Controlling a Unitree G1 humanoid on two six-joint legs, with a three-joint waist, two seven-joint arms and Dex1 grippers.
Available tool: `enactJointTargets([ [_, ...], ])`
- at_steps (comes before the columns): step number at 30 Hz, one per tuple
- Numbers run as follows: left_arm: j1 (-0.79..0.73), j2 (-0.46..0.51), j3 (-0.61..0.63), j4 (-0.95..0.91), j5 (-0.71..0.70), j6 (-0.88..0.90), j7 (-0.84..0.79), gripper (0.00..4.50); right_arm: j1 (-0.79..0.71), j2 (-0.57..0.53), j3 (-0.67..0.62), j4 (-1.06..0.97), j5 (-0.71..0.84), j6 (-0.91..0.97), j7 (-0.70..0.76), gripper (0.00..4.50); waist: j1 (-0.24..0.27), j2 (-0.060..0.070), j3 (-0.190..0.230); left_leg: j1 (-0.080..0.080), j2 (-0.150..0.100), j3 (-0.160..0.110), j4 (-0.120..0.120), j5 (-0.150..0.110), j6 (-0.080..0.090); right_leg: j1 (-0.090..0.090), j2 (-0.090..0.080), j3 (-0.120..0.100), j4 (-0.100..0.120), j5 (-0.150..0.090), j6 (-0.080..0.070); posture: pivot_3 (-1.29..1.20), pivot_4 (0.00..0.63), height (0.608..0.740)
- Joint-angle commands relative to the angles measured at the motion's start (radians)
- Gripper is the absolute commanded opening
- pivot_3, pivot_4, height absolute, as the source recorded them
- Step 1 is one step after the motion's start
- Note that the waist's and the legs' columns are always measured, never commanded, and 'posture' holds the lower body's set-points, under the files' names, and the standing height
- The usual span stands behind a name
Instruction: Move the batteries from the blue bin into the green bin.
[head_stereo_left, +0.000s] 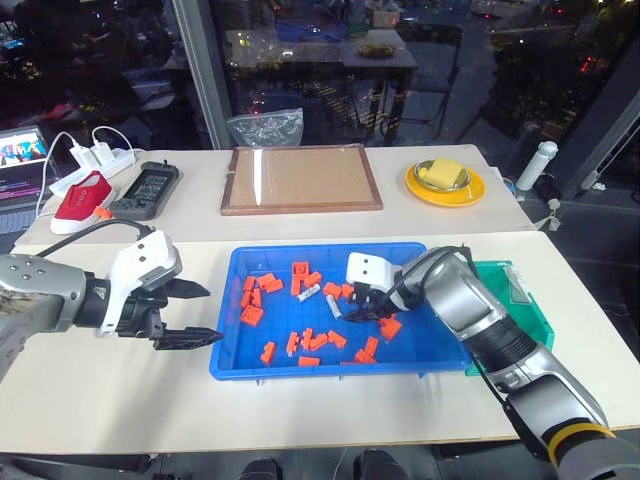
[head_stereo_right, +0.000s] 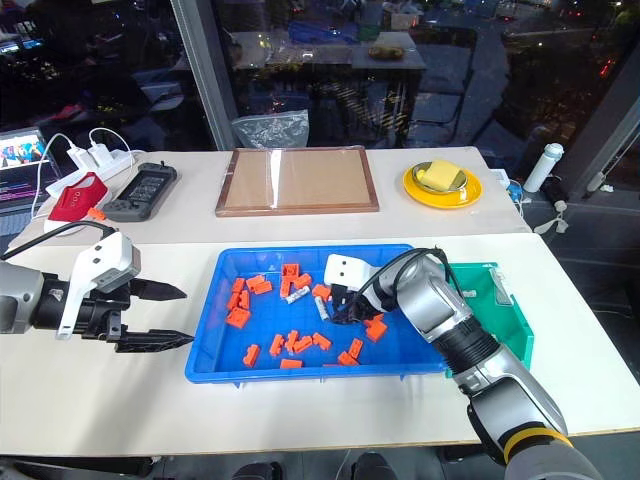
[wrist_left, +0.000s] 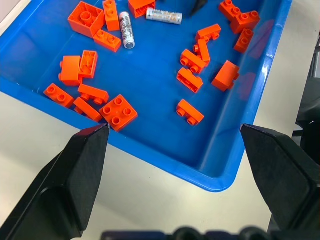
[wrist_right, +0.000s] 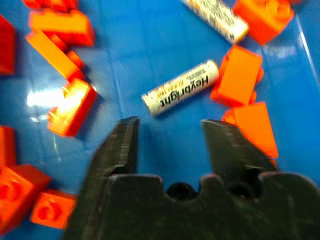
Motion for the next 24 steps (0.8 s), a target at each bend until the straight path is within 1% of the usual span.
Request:
enactJointTargets([
  [1, -0.009, 0.003, 0.009, -0.008, 0.013, -0.020, 0.003, 4.50, -0.020, 0.019, -0.007, -0.039, 0.014, 0.106, -0.036, 4.15, 0.001, 0.000, 0.000, 0.000, 0.000, 0.000, 0.000, 0.000, 0.000, 0.000, 0.000, 0.000, 0.000, 0.000, 0.000, 0.00, 0.150, 0.740],
  [2, -0.004, 0.005, 0.011, -0.009, 0.016, -0.021, 0.004, 4.50, -0.021, 0.025, -0.002, -0.036, 0.015, 0.127, -0.045, 4.41, 0.001, 0.000, 0.000, 0.000, 0.000, 0.000, 0.000, 0.000, 0.000, 0.000, 0.000, 0.000, 0.000, 0.000, 0.000, 0.00, 0.150, 0.740],
  [7, 0.015, 0.005, 0.024, -0.013, 0.023, -0.022, 0.002, 4.50, -0.021, 0.047, 0.022, -0.040, 0.027, 0.196, -0.074, 4.41, 0.001, 0.000, 0.000, 0.000, 0.000, 0.000, 0.000, 0.000, 0.000, 0.000, 0.000, 0.000, 0.000, 0.000, 0.000, 0.00, 0.150, 0.740],
  [15, 0.020, 0.003, 0.031, -0.019, 0.025, -0.020, 0.005, 4.50, -0.047, 0.124, 0.021, 0.113, 0.010, 0.154, -0.182, 4.41, -0.003, 0.000, 0.000, 0.001, 0.000, 0.000, 0.000, 0.000, 0.000, 0.000, 0.000, 0.000, 0.000, 0.000, 0.000, 0.00, 0.150, 0.740],
  [18, 0.021, 0.002, 0.032, -0.021, 0.024, -0.018, 0.006, 4.50, -0.058, 0.126, 0.040, 0.155, -0.005, 0.115, -0.200, 4.41, -0.002, 0.000, 0.000, 0.001, 0.000, 0.000, 0.000, 0.000, 0.000, 0.000, 0.000, 0.000, 0.000, 0.000, 0.000, 0.00, 0.150, 0.740],
  [20, 0.021, 0.002, 0.035, -0.022, 0.022, -0.016, 0.006, 4.50, -0.058, 0.119, 0.046, 0.158, -0.004, 0.108, -0.196, 3.90, -0.002, 0.000, 0.000, 0.001, 0.000, 0.000, 0.000, 0.000, 0.000, 0.000, 0.000, 0.000, 0.000, 0.000, 0.000, 0.00, 0.150, 0.740],
  [21, 0.021, 0.001, 0.036, -0.022, 0.021, -0.015, 0.006, 4.50, -0.058, 0.118, 0.045, 0.158, -0.001, 0.108, -0.195, 3.71, -0.002, 0.000, 0.000, 0.001, 0.000, 0.000, 0.000, 0.000, 0.000, 0.000, 0.000, 0.000, 0.000, 0.000, 0.000, 0.00, 0.150, 0.740],
  [24, 0.025, 0.003, 0.041, -0.023, 0.019, -0.014, 0.005, 4.50, -0.048, 0.080, 0.071, 0.123, -0.014, 0.099, -0.173, 2.67, -0.001, 0.000, 0.000, 0.001, 0.000, 0.000, 0.000, 0.000, 0.000, 0.000, 0.000, 0.000, 0.000, 0.000, 0.000, 0.00, 0.150, 0.740],
])
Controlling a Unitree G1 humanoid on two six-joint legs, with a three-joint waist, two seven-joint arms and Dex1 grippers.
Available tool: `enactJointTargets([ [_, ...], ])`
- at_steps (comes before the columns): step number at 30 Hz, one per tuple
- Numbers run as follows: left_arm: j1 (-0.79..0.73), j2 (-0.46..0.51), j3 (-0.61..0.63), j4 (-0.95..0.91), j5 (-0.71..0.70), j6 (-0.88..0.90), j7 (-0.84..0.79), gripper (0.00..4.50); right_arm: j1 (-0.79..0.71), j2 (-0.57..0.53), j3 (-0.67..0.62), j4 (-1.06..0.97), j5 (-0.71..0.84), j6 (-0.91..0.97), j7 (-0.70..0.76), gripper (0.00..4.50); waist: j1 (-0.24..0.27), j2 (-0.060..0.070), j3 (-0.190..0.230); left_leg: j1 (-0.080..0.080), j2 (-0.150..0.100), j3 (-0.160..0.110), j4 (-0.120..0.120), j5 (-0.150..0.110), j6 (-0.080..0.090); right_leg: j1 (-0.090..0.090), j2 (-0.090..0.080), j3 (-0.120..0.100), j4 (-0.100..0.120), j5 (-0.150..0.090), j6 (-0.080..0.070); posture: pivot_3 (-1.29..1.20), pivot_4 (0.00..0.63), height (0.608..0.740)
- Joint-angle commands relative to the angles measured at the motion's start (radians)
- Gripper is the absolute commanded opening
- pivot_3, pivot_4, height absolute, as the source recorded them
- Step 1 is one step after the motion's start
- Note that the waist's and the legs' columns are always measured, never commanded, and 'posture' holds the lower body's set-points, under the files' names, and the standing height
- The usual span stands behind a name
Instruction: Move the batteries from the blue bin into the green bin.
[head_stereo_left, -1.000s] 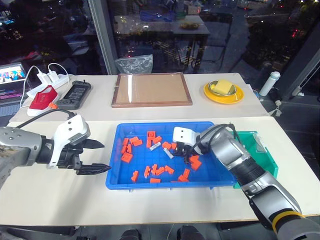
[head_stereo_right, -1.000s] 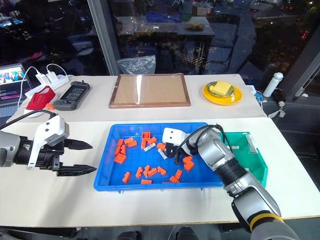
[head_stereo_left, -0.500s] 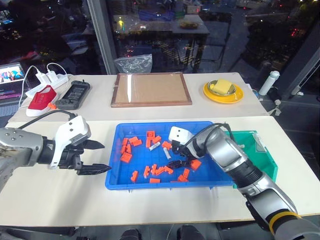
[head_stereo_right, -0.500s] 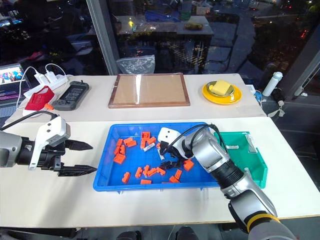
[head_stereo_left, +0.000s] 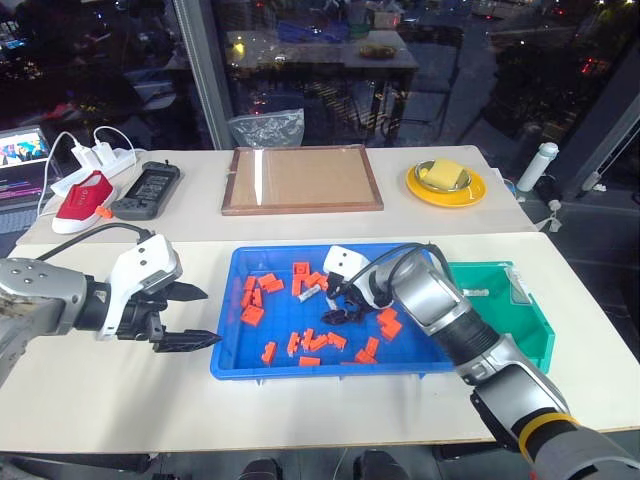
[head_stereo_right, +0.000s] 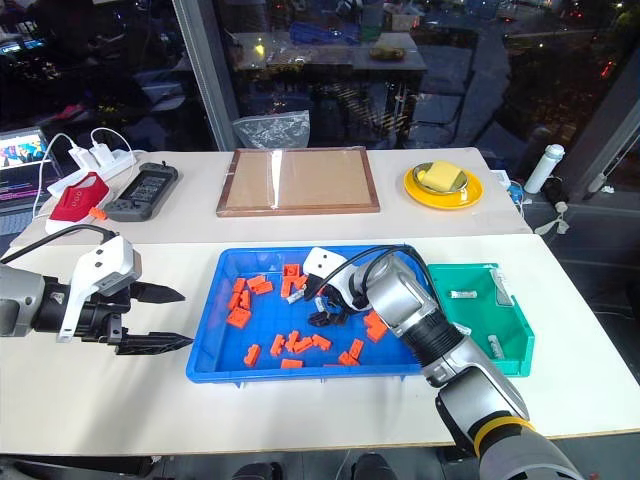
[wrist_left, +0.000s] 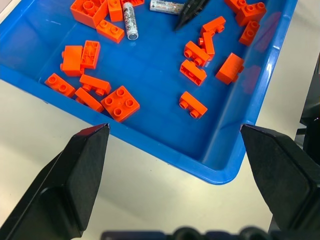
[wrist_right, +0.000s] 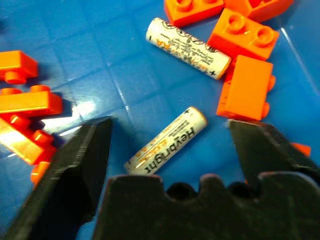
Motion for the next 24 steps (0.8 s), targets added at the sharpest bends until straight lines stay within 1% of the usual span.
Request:
enactJointTargets([
  [1, 0.004, 0.005, 0.040, -0.018, -0.001, -0.012, 0.000, 4.50, 0.021, -0.076, 0.071, -0.032, -0.053, -0.027, 0.020, 2.41, 0.001, 0.000, 0.000, 0.000, 0.000, 0.000, 0.000, 0.000, 0.000, 0.000, 0.000, 0.000, 0.000, 0.000, 0.000, 0.00, 0.150, 0.740],
  [2, 0.006, 0.005, 0.041, -0.019, -0.001, -0.012, 0.000, 4.50, 0.025, -0.098, 0.090, -0.049, -0.067, -0.036, 0.026, 2.09, 0.003, 0.000, 0.000, 0.000, 0.000, 0.000, 0.000, 0.000, 0.000, 0.000, 0.000, 0.000, 0.000, 0.000, 0.000, 0.00, 0.150, 0.740],
  [3, 0.006, 0.004, 0.039, -0.019, -0.002, -0.012, 0.000, 4.50, 0.028, -0.113, 0.098, -0.070, -0.066, -0.033, 0.035, 1.59, 0.005, 0.000, 0.000, 0.000, 0.000, 0.000, 0.000, 0.000, 0.000, 0.000, -0.001, 0.000, 0.000, 0.000, 0.000, 0.00, 0.150, 0.740],
  [4, 0.004, 0.002, 0.036, -0.018, -0.002, -0.013, -0.001, 4.50, 0.030, -0.122, 0.101, -0.091, -0.059, -0.027, 0.044, 1.31, 0.006, 0.000, 0.000, 0.000, -0.001, 0.000, 0.000, 0.000, 0.000, 0.000, -0.001, 0.000, 0.000, 0.000, 0.000, 0.00, 0.150, 0.740],
  [5, 0.000, 0.001, 0.031, -0.017, -0.001, -0.015, 0.000, 4.50, 0.030, -0.128, 0.101, -0.108, -0.056, -0.022, 0.050, 0.94, 0.006, 0.000, 0.000, 0.000, -0.001, 0.000, 0.000, 0.000, 0.000, 0.000, -0.001, 0.000, -0.001, 0.000, 0.000, 0.00, 0.150, 0.740],
  [6, -0.005, -0.001, 0.024, -0.013, 0.000, -0.018, 0.000, 4.50, 0.029, -0.134, 0.101, -0.120, -0.056, -0.022, 0.052, 0.69, 0.006, 0.000, 0.000, 0.000, 0.000, 0.000, 0.000, 0.000, 0.000, 0.000, -0.001, 0.000, -0.001, 0.000, 0.000, 0.00, 0.150, 0.740],
  [7, -0.013, -0.003, 0.017, -0.010, 0.002, -0.021, 0.001, 4.50, 0.027, -0.137, 0.095, -0.129, -0.056, -0.021, 0.053, 0.32, 0.006, 0.000, 0.000, 0.000, 0.000, 0.000, 0.000, 0.000, 0.000, 0.000, -0.001, 0.000, -0.001, 0.000, 0.000, 0.00, 0.150, 0.740],
  [10, -0.035, -0.009, -0.004, -0.003, 0.003, -0.025, -0.003, 4.50, 0.013, -0.149, 0.056, -0.170, -0.031, 0.000, 0.066, 0.25, 0.005, 0.000, 0.000, 0.000, 0.000, 0.000, 0.000, 0.000, 0.000, 0.000, 0.000, 0.000, -0.001, 0.000, 0.000, 0.00, 0.150, 0.740],
  [14, -0.081, -0.027, -0.037, 0.015, -0.005, -0.034, -0.016, 4.50, 0.006, -0.202, -0.081, -0.297, 0.081, -0.027, 0.133, 0.25, 0.006, 0.000, 0.001, -0.002, 0.000, 0.000, 0.000, 0.000, 0.000, -0.001, 0.000, 0.000, -0.001, 0.000, 0.000, 0.00, 0.150, 0.740],
  [16, -0.117, -0.047, -0.053, 0.023, -0.016, -0.031, -0.018, 4.50, 0.022, -0.258, -0.130, -0.346, 0.115, -0.069, 0.163, 0.25, 0.008, 0.000, 0.001, -0.002, 0.000, 0.000, 0.001, 0.000, 0.000, -0.001, -0.001, 0.000, -0.001, 0.000, 0.000, 0.00, 0.150, 0.740],
  [20, -0.195, -0.087, -0.096, 0.045, -0.032, -0.027, -0.031, 4.50, 0.009, -0.352, -0.318, -0.432, 0.265, 0.031, 0.221, 0.25, 0.024, -0.001, 0.002, -0.003, -0.001, 0.000, 0.001, 0.000, 0.000, 0.000, -0.002, 0.000, -0.002, 0.000, 0.000, 0.00, 0.150, 0.740],
  [22, -0.235, -0.106, -0.127, 0.060, -0.026, -0.032, -0.041, 4.50, 0.012, -0.440, -0.384, -0.437, 0.297, 0.054, 0.242, 0.25, 0.025, -0.001, 0.001, -0.003, -0.002, 0.000, 0.001, 0.000, 0.000, 0.000, -0.002, 0.000, -0.003, 0.000, 0.000, 0.00, 0.150, 0.740],
  [24, -0.265, -0.120, -0.150, 0.074, -0.021, -0.036, -0.049, 4.50, 0.032, -0.520, -0.412, -0.432, 0.296, 0.048, 0.242, 0.25, 0.029, 0.000, 0.002, -0.004, -0.002, 0.000, 0.001, 0.000, 0.000, 0.000, -0.003, 0.000, -0.003, 0.000, 0.000, 0.00, 0.150, 0.740],
])
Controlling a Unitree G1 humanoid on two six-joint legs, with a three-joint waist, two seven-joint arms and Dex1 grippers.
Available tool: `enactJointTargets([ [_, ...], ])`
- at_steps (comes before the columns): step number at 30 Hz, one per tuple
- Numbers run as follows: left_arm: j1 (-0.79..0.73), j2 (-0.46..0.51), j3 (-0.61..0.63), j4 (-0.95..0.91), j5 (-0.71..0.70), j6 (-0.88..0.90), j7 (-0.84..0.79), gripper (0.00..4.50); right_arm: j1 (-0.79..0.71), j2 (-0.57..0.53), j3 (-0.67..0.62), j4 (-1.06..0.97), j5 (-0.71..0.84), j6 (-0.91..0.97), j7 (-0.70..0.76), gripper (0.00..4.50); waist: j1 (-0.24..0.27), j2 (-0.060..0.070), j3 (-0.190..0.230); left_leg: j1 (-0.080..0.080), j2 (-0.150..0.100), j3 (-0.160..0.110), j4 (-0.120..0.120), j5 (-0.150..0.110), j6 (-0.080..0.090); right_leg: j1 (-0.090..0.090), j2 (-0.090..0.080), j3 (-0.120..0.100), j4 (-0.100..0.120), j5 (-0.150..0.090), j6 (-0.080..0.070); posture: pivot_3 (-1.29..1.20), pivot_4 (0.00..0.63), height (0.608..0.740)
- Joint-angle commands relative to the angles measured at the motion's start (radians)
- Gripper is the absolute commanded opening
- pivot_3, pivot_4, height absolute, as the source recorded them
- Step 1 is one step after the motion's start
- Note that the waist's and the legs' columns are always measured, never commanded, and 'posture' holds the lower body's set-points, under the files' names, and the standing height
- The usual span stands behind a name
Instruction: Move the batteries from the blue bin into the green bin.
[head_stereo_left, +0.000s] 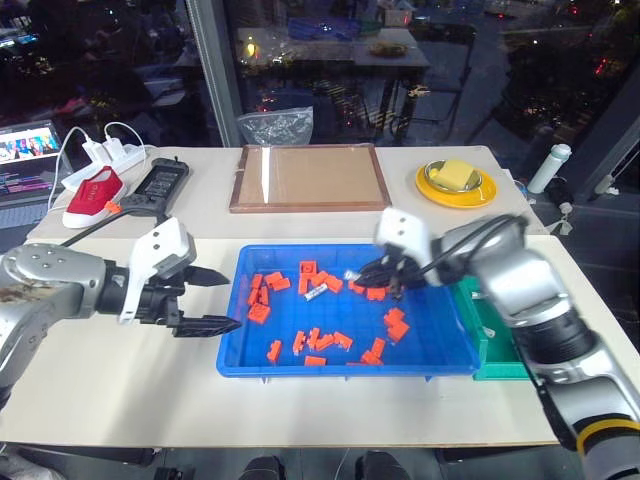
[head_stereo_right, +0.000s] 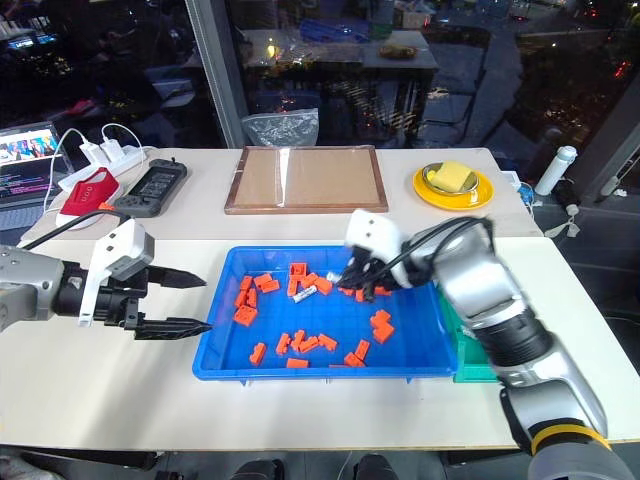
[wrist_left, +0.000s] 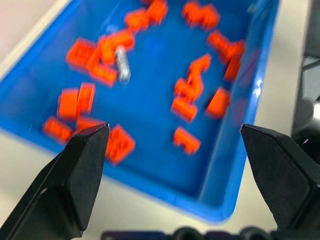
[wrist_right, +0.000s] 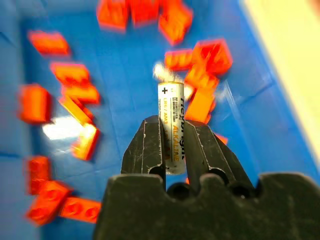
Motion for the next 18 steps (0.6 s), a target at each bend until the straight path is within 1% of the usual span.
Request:
enactJointTargets([
  [1, -0.062, -0.022, -0.036, 0.025, 0.008, -0.020, -0.023, 4.50, 0.030, -0.151, -0.095, -0.012, 0.008, 0.010, 0.011, 0.25, 0.002, 0.000, 0.000, 0.000, 0.000, 0.000, 0.000, 0.000, 0.000, 0.000, 0.000, 0.000, 0.000, 0.000, 0.000, 0.00, 0.150, 0.740],
  [3, -0.109, -0.055, -0.072, 0.050, 0.015, -0.029, -0.033, 4.50, 0.105, -0.291, -0.130, 0.027, -0.027, -0.003, 0.013, 0.25, 0.006, 0.000, 0.000, 0.000, 0.000, 0.001, 0.000, 0.000, 0.000, 0.000, 0.000, 0.000, -0.001, 0.000, 0.000, 0.00, 0.150, 0.740],
  [4, -0.127, -0.068, -0.089, 0.062, 0.025, -0.036, -0.036, 4.50, 0.136, -0.336, -0.149, 0.040, -0.031, 0.000, 0.008, 0.25, 0.009, 0.000, 0.000, 0.000, 0.000, 0.001, 0.000, 0.000, 0.000, 0.000, 0.000, 0.000, -0.001, 0.000, 0.000, 0.00, 0.150, 0.740],
  [6, -0.144, -0.083, -0.110, 0.078, 0.041, -0.046, -0.043, 4.50, 0.179, -0.378, -0.175, 0.042, -0.013, 0.008, -0.005, 0.25, 0.013, 0.000, 0.000, -0.001, -0.001, 0.001, 0.001, 0.000, 0.000, 0.000, -0.001, 0.000, -0.002, 0.000, 0.000, 0.00, 0.150, 0.740],
  [7, -0.150, -0.089, -0.118, 0.084, 0.046, -0.049, -0.048, 4.50, 0.199, -0.390, -0.184, 0.037, -0.002, 0.010, -0.010, 0.25, 0.007, 0.000, 0.000, -0.001, -0.001, 0.003, 0.001, 0.000, 0.000, 0.000, -0.001, 0.001, -0.002, 0.000, 0.000, 0.00, 0.150, 0.740],
  [9, -0.160, -0.097, -0.132, 0.092, 0.057, -0.057, -0.060, 4.50, 0.239, -0.405, -0.197, 0.029, 0.009, 0.018, -0.019, 0.25, -0.008, 0.001, 0.000, 0.000, 0.000, 0.004, 0.001, 0.000, 0.000, 0.000, -0.001, 0.003, -0.001, 0.000, 0.000, 0.00, 0.150, 0.740],
  [12, -0.182, -0.107, -0.154, 0.112, 0.076, -0.071, -0.075, 4.50, 0.311, -0.394, -0.192, 0.036, 0.004, 0.023, -0.060, 0.25, -0.016, 0.001, 0.000, 0.002, 0.002, 0.004, 0.000, 0.000, 0.001, 0.000, 0.002, 0.003, 0.000, 0.000, 0.000, 0.00, 0.150, 0.740],
  [17, -0.193, -0.110, -0.163, 0.122, 0.097, -0.075, -0.094, 4.50, 0.335, -0.366, -0.171, 0.048, 0.004, 0.019, -0.102, 0.25, -0.016, 0.001, 0.000, 0.001, 0.001, 0.004, 0.001, 0.000, 0.001, 0.000, 0.000, 0.003, 0.000, 0.000, 0.000, 0.00, 0.150, 0.740],
  [18, -0.193, -0.109, -0.162, 0.122, 0.098, -0.075, -0.096, 4.50, 0.333, -0.363, -0.168, 0.055, -0.002, 0.009, -0.109, 0.75, -0.014, 0.001, 0.000, 0.001, 0.001, 0.004, 0.001, 0.000, 0.001, 0.000, 0.000, 0.003, 0.000, 0.000, 0.000, 0.00, 0.150, 0.740],
])
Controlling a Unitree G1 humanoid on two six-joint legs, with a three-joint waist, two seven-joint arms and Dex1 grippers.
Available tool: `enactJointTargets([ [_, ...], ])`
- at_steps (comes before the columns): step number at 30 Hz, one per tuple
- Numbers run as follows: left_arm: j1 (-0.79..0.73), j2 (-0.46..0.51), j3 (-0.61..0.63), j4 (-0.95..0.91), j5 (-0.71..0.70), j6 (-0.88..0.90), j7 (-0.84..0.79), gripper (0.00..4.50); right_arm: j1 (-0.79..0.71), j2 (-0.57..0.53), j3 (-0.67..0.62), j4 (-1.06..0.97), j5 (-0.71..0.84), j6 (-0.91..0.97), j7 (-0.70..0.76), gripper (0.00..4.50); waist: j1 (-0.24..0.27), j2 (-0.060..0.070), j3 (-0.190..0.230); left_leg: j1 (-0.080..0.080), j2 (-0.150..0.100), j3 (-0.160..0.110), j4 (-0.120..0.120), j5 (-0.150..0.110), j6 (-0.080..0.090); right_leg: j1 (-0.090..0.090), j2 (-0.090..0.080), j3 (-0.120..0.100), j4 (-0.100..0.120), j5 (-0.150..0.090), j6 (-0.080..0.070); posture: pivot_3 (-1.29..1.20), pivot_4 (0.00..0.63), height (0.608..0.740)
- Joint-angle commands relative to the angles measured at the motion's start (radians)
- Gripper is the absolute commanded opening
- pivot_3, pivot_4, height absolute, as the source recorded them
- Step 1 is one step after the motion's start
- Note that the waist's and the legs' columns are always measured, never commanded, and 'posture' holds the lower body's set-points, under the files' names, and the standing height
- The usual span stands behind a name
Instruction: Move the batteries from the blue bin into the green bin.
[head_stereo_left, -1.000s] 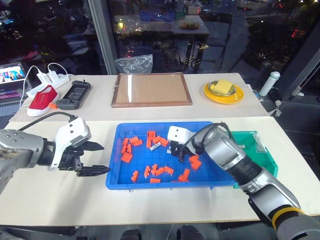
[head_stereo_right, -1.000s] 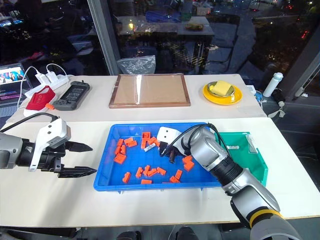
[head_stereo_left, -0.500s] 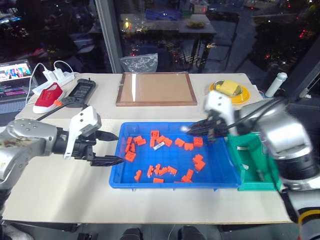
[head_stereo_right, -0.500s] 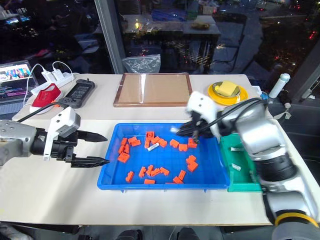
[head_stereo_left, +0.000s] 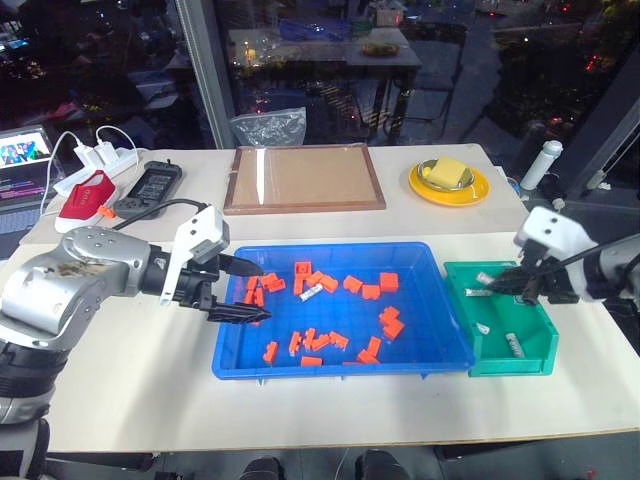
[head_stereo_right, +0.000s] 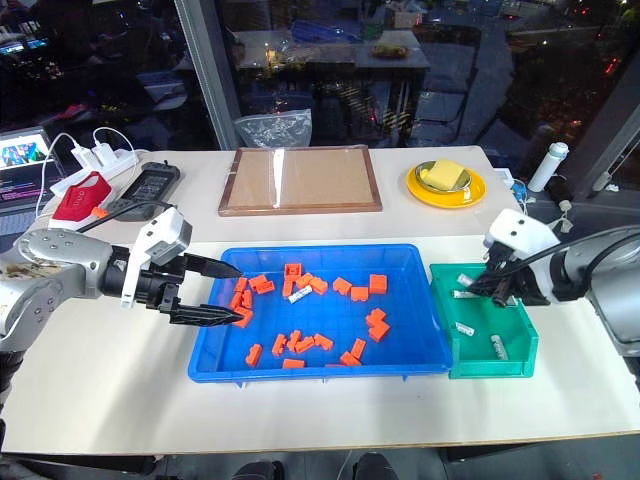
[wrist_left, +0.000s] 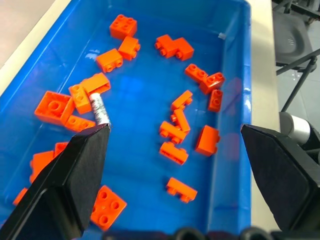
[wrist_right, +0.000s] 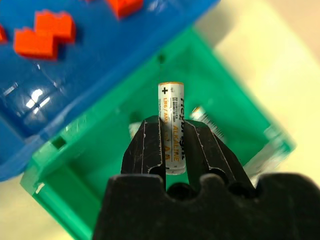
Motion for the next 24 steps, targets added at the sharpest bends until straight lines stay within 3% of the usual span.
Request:
enactJointTargets([
  [1, -0.016, 0.007, 0.010, -0.006, 0.014, -0.019, -0.018, 4.50, -0.020, -0.005, -0.003, 0.004, -0.006, -0.019, -0.029, 1.26, 0.004, 0.000, 0.000, 0.000, 0.000, 0.000, 0.000, 0.000, 0.000, 0.000, 0.000, 0.000, 0.000, 0.000, 0.000, 0.00, 0.150, 0.740],
  [4, -0.015, 0.008, 0.012, -0.006, 0.019, -0.019, -0.022, 4.50, -0.023, -0.014, 0.005, 0.010, -0.005, -0.020, -0.030, 2.06, 0.011, 0.000, 0.000, 0.000, 0.000, 0.000, 0.000, 0.000, 0.000, 0.000, 0.000, 0.000, 0.000, 0.000, 0.000, 0.00, 0.150, 0.740],
  [11, 0.037, 0.037, 0.059, -0.026, 0.020, -0.001, -0.006, 4.50, -0.116, -0.022, 0.033, 0.074, -0.045, -0.091, -0.047, 4.48, 0.008, 0.001, 0.001, -0.001, 0.000, 0.000, 0.001, 0.000, 0.000, 0.000, -0.001, 0.000, -0.001, 0.000, 0.000, 0.00, 0.150, 0.740],
  [17, 0.133, 0.043, 0.155, -0.044, 0.002, 0.025, 0.055, 4.50, -0.301, 0.172, 0.128, 0.033, -0.049, -0.221, -0.072, 4.48, -0.005, 0.001, 0.001, 0.001, 0.001, 0.000, 0.000, 0.000, 0.000, 0.000, 0.000, 0.000, 0.000, 0.000, 0.000, 0.00, 0.150, 0.740],
  [20, 0.176, 0.046, 0.214, -0.035, 0.006, 0.032, 0.094, 4.50, -0.344, 0.264, 0.180, -0.009, -0.022, -0.249, -0.033, 4.48, -0.009, 0.001, 0.001, 0.001, 0.001, -0.001, 0.000, 0.000, 0.000, 0.000, 0.001, -0.001, 0.001, 0.000, 0.000, 0.00, 0.150, 0.740],
  [24, 0.260, 0.078, 0.287, -0.071, 0.005, 0.041, 0.120, 4.50, -0.367, 0.429, 0.247, 0.013, -0.058, -0.324, -0.102, 4.48, -0.006, 0.001, 0.001, 0.000, 0.000, -0.001, 0.000, 0.000, 0.000, -0.001, 0.000, -0.001, 0.002, 0.000, 0.000, 0.00, 0.150, 0.740],
])
